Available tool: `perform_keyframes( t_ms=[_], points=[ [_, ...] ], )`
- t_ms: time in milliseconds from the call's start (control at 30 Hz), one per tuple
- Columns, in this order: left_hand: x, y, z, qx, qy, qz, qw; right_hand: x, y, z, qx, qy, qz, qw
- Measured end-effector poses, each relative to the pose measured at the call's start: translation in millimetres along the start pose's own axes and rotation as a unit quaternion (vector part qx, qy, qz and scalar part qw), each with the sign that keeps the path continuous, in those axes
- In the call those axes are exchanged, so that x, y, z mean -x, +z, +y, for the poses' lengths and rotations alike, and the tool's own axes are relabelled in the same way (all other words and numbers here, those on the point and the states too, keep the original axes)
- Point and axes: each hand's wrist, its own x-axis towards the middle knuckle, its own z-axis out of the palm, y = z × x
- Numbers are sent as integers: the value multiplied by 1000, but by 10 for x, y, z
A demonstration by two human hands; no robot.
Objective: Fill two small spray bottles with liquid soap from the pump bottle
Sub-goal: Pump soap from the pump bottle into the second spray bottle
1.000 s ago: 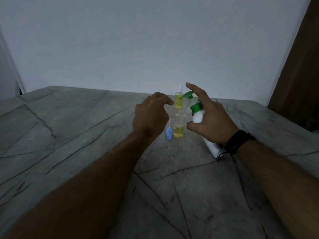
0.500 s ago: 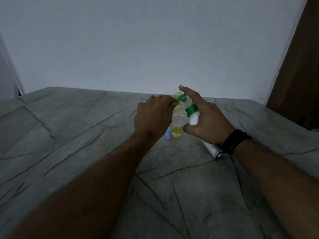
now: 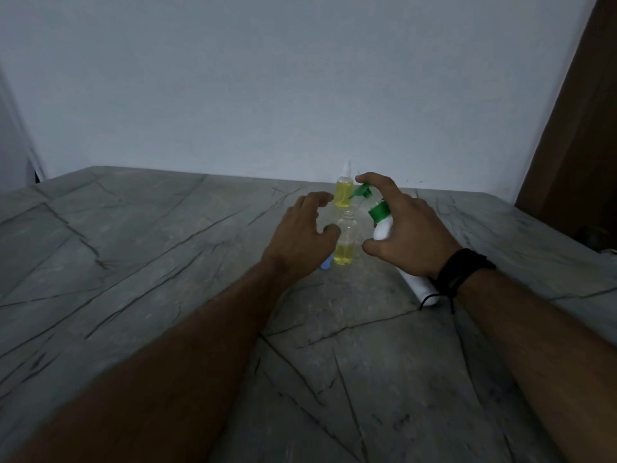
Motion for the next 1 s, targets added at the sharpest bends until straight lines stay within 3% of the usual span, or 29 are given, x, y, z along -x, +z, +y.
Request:
perform_keyframes(
  t_ms=[267,1000],
  points=[
    [22,124,-24,-67,-40,-103,992,6,-3,9,4,12,-48,999],
    [1,140,-5,-104,-45,-116,987,-25,24,-17,-18,9,-57,998]
  ],
)
